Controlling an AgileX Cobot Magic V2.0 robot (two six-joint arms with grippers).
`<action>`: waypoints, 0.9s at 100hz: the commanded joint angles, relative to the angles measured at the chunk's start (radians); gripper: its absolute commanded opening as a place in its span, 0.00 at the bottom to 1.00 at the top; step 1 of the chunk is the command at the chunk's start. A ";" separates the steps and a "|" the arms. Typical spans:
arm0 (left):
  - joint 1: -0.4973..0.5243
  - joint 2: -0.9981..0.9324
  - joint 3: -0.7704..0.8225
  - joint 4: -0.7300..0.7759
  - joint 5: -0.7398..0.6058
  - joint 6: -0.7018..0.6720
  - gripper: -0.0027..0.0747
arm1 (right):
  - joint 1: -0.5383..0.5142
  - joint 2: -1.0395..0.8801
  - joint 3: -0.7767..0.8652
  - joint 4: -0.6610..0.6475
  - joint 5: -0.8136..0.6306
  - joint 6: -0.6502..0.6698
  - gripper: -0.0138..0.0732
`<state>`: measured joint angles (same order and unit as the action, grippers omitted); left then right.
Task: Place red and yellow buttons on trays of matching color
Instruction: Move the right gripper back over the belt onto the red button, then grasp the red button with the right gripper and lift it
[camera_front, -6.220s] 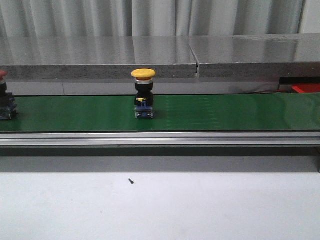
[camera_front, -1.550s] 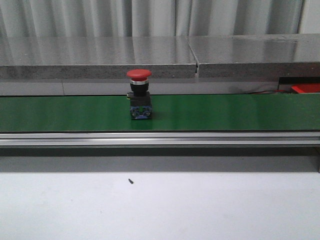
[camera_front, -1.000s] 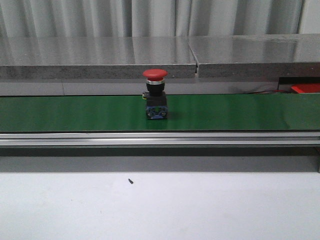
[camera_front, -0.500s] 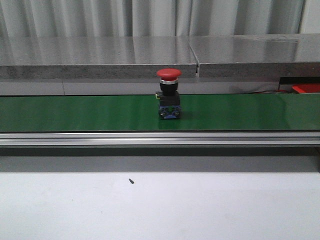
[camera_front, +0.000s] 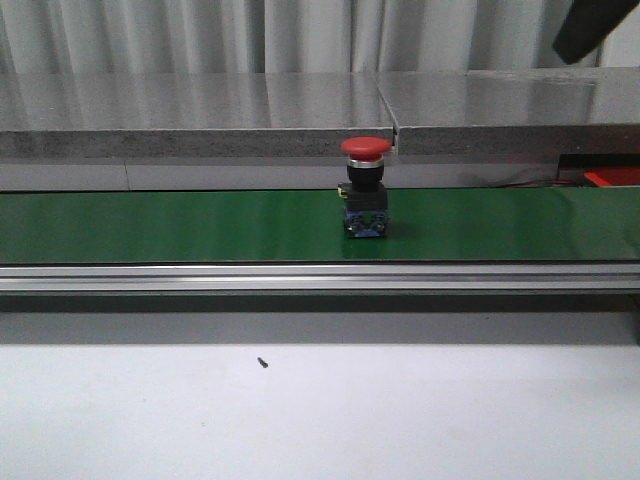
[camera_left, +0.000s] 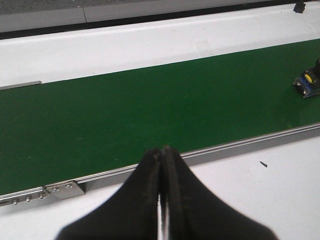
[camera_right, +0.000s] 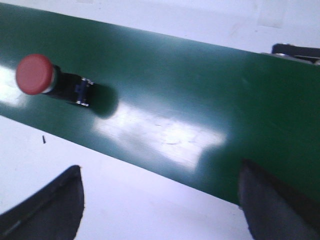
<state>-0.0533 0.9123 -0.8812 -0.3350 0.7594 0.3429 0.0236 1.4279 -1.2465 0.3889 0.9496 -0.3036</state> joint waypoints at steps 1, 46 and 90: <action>-0.009 -0.010 -0.034 -0.028 -0.066 -0.009 0.01 | 0.042 0.014 -0.076 0.026 0.008 -0.005 0.88; -0.009 -0.010 -0.034 -0.028 -0.082 -0.009 0.01 | 0.222 0.289 -0.375 -0.020 0.119 -0.004 0.88; -0.009 -0.010 -0.034 -0.028 -0.084 -0.009 0.01 | 0.245 0.418 -0.389 -0.057 0.060 -0.004 0.76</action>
<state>-0.0533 0.9123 -0.8812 -0.3350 0.7413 0.3429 0.2682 1.8780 -1.6018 0.3229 1.0346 -0.3036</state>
